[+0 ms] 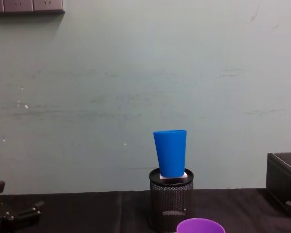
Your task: Pick up one cup with a gripper and tap it against the other cup.
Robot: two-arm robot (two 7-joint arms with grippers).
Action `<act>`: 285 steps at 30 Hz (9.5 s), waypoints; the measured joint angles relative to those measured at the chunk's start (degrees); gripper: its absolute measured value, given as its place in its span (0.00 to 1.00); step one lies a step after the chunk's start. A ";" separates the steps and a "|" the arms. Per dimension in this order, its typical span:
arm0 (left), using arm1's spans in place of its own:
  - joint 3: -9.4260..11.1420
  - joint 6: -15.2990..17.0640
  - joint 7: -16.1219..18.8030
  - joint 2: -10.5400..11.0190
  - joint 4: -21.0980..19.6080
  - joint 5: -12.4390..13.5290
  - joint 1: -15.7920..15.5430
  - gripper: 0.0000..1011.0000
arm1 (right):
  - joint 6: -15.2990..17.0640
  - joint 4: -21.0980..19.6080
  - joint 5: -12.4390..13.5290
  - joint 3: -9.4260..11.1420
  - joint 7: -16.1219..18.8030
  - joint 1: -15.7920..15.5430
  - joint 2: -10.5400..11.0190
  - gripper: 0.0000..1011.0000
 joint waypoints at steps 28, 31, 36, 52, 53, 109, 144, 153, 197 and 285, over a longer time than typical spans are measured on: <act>0.00 0.00 0.00 0.00 0.00 0.00 0.00 0.99 | 0.00 0.00 0.00 0.00 0.00 0.00 0.00 0.99; 0.00 0.00 0.00 0.00 0.00 0.00 0.00 0.99 | 0.00 0.00 0.00 0.00 0.00 0.00 0.00 0.99; 0.00 0.00 0.00 0.00 0.00 0.00 0.00 0.99 | 0.00 0.00 0.00 0.00 0.00 0.00 0.00 0.99; 0.00 0.00 0.00 0.00 0.00 0.00 0.00 0.99 | -5.74 -7.66 6.09 4.25 8.43 -6.68 2.99 0.99; 0.00 0.00 0.00 0.00 0.00 0.00 0.00 0.99 | -6.06 -8.04 6.99 4.35 9.62 -7.45 3.45 0.99; 0.00 0.00 0.00 0.00 0.00 0.00 0.00 0.99 | -3.04 7.92 4.99 -2.81 29.85 3.62 -12.55 0.99; 0.00 0.00 0.00 0.00 0.00 0.00 0.00 0.99 | 4.42 -3.95 4.34 -0.01 28.89 1.61 -9.99 0.74; 0.00 0.00 0.00 0.00 0.00 0.00 0.00 0.99 | 11.05 -11.41 7.67 2.13 29.54 1.89 -8.12 0.74; 0.00 0.00 0.00 0.00 0.00 0.00 0.00 0.99 | 14.39 -15.27 9.37 2.57 29.09 2.14 -6.72 0.74; 0.00 0.00 0.00 0.00 0.00 0.00 0.00 0.99 | 13.88 -14.35 8.87 2.49 27.68 2.67 -7.00 0.74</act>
